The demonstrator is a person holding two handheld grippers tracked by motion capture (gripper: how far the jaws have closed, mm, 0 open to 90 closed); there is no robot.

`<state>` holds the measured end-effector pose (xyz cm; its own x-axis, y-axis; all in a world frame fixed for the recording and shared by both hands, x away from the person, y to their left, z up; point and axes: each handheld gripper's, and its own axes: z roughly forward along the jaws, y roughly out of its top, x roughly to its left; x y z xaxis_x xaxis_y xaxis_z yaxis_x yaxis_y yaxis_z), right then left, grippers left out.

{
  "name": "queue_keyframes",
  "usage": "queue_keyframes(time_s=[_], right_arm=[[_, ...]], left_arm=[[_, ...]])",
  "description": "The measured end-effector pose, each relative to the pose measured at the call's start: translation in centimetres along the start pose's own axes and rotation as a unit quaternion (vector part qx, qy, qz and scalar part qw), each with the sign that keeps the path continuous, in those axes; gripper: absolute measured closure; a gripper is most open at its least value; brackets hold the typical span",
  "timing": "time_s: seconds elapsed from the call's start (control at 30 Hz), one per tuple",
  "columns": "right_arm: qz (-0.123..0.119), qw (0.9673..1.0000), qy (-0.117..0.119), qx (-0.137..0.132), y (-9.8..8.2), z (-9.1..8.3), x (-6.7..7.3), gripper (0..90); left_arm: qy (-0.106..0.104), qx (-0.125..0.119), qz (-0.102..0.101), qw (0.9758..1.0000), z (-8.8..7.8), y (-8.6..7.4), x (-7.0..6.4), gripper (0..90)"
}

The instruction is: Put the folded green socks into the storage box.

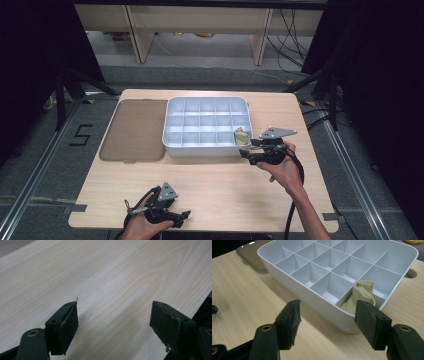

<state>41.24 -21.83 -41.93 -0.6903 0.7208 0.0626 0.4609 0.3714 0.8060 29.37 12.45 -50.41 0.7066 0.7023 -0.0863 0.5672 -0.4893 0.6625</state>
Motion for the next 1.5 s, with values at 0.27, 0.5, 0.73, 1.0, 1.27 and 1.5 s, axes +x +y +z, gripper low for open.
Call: queue_keyframes(time_s=[0.27, 0.5, 0.73, 1.0, 1.27, 1.5], right_arm=[[-0.005, 1.0, 0.002, 0.002, -0.6, -0.4, 0.4, 36.6], [0.0, 0.9999, 0.004, 0.012, -1.5, -0.7, 1.2, 36.0], [-0.003, 0.9999, 0.009, 0.011, -2.3, -1.1, 1.7, 34.3], [-0.015, 0.9998, 0.011, 0.002, -2.8, -1.3, 1.9, 33.1], [-0.011, 0.9997, 0.016, 0.011, -3.6, -1.5, 2.4, 32.1], [-0.003, 0.9997, 0.022, 0.005, -4.3, -1.5, 2.9, 29.0]], left_arm=[[0.0, 0.001, 0.0, 1.0, 0.0, 0.0, 0.0, 21.8], [-0.001, -0.002, -0.008, 1.0, -0.1, 0.0, 0.0, 21.8], [-0.004, -0.003, -0.008, 1.0, -0.1, 0.0, 0.0, 21.8], [-0.003, -0.004, -0.008, 1.0, -0.1, 0.0, -0.1, 21.8], [0.0, -0.002, -0.007, 1.0, -0.1, 0.0, 0.0, 21.8], [0.0, -0.004, -0.008, 1.0, -0.2, 0.0, -0.1, 21.8]])
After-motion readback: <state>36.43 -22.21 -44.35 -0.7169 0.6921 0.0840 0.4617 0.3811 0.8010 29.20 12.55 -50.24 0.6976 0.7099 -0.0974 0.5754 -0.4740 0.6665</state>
